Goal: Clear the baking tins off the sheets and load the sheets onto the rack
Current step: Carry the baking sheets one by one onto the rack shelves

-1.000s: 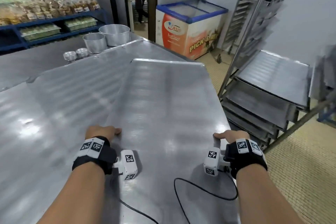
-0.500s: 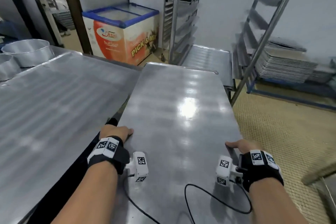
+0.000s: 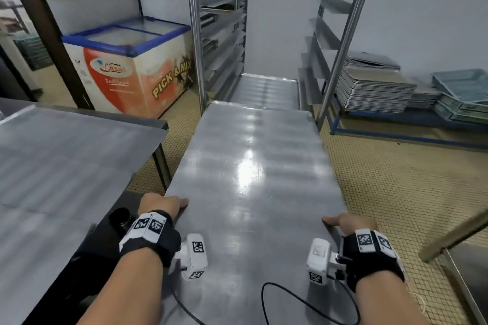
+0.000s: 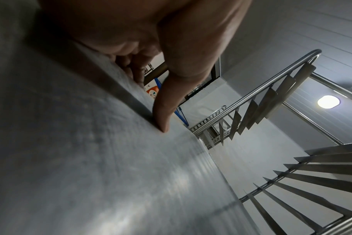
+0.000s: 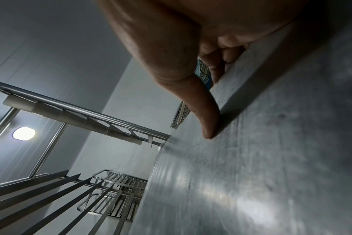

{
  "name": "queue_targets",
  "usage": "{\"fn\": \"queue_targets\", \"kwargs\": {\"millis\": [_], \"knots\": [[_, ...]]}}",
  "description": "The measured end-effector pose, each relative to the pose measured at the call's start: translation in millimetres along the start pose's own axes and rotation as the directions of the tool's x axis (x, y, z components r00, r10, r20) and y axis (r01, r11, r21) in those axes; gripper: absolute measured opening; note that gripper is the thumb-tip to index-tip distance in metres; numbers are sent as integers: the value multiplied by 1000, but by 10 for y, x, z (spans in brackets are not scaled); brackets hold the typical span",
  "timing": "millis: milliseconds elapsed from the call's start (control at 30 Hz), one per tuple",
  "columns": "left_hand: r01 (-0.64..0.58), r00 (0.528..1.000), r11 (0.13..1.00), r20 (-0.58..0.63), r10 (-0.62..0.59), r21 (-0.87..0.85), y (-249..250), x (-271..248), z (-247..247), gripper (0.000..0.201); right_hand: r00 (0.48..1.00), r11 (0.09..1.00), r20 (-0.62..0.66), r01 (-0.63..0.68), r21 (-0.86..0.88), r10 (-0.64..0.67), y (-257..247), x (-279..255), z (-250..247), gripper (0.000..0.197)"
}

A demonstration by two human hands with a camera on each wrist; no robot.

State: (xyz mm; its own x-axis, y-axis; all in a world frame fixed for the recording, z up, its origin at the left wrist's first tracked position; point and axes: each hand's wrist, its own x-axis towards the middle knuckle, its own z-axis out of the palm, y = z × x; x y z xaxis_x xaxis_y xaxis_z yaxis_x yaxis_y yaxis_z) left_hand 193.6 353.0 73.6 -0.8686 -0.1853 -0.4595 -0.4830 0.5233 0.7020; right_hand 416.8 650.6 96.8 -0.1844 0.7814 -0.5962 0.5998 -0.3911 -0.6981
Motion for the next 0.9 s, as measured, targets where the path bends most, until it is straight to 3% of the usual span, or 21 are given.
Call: {"fn": "queue_targets", "kwargs": {"millis": [267,500,900], "knots": [[39,999,999,9,-39,17,260,324,301,62,998,999,65,-2,34,0,-327,268,206,63],[86,996,996,33,-86,-6,567,734,575,53,999,996,28,-41,76,39,-671,610,475,59],[91,995,996,40,-90,-17,1405,1627,963,65,998,992,-42,-47,116,52,-1378,1153,1145,50]]}}
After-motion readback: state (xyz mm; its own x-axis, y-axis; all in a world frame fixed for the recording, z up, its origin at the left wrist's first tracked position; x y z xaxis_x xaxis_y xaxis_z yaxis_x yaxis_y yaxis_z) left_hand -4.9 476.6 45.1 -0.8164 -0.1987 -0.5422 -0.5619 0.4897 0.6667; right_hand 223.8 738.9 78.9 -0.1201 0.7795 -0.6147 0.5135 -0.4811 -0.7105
